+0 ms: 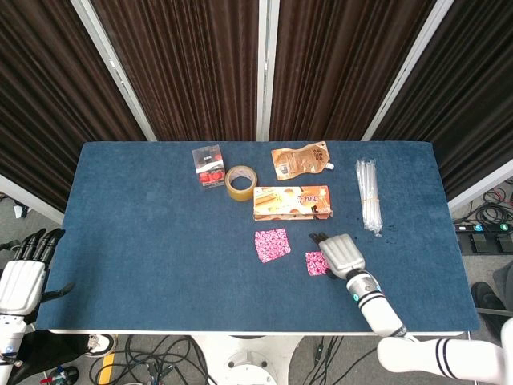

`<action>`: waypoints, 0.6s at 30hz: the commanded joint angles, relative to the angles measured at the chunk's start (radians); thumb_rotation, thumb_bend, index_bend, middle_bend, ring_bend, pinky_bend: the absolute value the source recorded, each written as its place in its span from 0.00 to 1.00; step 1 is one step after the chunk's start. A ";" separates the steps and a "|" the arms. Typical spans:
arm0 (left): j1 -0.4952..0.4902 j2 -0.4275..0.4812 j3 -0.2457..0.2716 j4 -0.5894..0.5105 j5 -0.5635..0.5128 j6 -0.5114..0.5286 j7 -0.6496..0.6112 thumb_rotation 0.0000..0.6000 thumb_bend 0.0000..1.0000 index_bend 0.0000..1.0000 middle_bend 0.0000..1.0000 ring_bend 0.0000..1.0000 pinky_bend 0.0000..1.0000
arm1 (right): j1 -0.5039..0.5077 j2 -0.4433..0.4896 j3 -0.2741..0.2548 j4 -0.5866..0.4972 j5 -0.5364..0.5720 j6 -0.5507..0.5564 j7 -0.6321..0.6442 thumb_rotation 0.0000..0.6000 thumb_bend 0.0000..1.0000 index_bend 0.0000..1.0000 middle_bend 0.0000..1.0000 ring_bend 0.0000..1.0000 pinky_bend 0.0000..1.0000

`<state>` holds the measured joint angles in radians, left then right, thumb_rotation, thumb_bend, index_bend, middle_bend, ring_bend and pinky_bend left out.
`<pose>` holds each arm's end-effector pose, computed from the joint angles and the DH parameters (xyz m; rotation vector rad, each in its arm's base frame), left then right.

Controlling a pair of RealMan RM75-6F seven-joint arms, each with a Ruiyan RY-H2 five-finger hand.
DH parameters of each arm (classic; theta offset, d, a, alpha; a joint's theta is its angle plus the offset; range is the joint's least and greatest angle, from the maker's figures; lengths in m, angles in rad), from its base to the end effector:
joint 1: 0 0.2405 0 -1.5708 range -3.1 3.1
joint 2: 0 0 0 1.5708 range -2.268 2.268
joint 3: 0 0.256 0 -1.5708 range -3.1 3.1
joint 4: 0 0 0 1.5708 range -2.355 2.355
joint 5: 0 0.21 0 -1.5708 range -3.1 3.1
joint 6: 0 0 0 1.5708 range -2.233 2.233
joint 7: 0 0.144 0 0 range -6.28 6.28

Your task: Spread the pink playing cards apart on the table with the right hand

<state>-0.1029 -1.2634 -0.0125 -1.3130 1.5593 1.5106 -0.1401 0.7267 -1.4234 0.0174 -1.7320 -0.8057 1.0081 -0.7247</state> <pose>-0.3450 0.1828 0.1359 -1.4452 -0.8671 -0.9279 -0.1874 -0.2910 -0.0083 1.9585 -0.9387 0.4956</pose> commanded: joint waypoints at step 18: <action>-0.009 -0.007 0.005 -0.008 0.002 -0.018 0.017 1.00 0.00 0.06 0.07 0.00 0.10 | -0.037 -0.057 -0.038 0.093 -0.083 -0.007 0.054 1.00 0.14 0.19 0.22 0.66 0.76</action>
<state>-0.1125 -1.2704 -0.0079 -1.3211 1.5612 1.4926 -0.1230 0.6888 -1.4787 -0.0217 -1.6406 -0.8904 1.0029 -0.6692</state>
